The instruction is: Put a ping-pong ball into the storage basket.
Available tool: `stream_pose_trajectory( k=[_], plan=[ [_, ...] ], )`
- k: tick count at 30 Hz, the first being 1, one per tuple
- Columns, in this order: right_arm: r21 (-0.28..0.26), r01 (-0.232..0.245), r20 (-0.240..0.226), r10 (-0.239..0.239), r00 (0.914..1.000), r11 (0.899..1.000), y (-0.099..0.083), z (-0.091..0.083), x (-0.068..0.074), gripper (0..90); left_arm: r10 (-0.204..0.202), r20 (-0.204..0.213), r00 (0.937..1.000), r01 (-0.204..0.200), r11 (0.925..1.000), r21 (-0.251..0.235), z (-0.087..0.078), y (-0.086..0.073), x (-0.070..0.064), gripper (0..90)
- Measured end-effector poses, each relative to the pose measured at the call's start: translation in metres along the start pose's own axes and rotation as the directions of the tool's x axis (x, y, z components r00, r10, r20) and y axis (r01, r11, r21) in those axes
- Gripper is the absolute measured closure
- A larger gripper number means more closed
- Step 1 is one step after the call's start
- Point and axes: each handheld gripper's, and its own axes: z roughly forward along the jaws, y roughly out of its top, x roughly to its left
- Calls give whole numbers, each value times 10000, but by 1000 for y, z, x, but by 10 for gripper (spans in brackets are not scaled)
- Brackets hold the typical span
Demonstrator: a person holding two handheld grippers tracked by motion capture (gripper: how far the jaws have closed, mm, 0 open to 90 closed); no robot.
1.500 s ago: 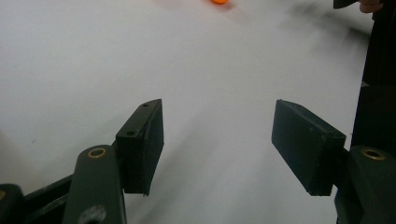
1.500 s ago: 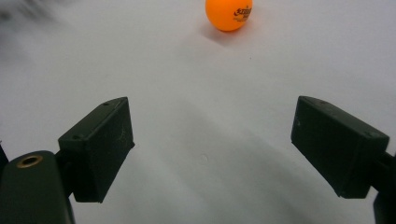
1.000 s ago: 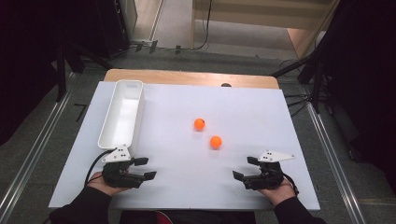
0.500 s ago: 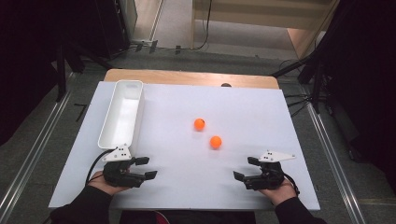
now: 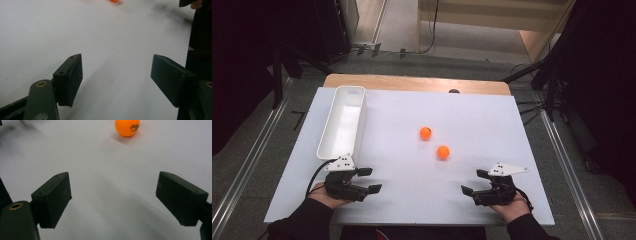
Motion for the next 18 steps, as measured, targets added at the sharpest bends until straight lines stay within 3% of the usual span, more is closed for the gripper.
stream_pose_trajectory(
  k=[6, 12, 13, 18],
  plan=[
    [-92, 40, -8, -40, 10000, 9999, 0, -1, 1, 115, 100, 97, 9999, -100, 9999, -41, 0, 1, -1, 229],
    [-107, -7, 0, 7, 10000, 9999, 0, -1, 0, 115, -80, -19, 10000, 80, 9999, 90, 3, 3, 0, 229],
    [-84, -40, -4, 40, 10000, 10000, 0, -1, 0, 115, -259, 79, 9996, 258, 9995, 176, 3, 4, 1, 229],
    [-120, -41, 2, 41, 10000, 9999, 0, -2, 0, 115, -219, 32, 9998, 218, 9997, 109, 3, 5, 0, 229]
  ],
)
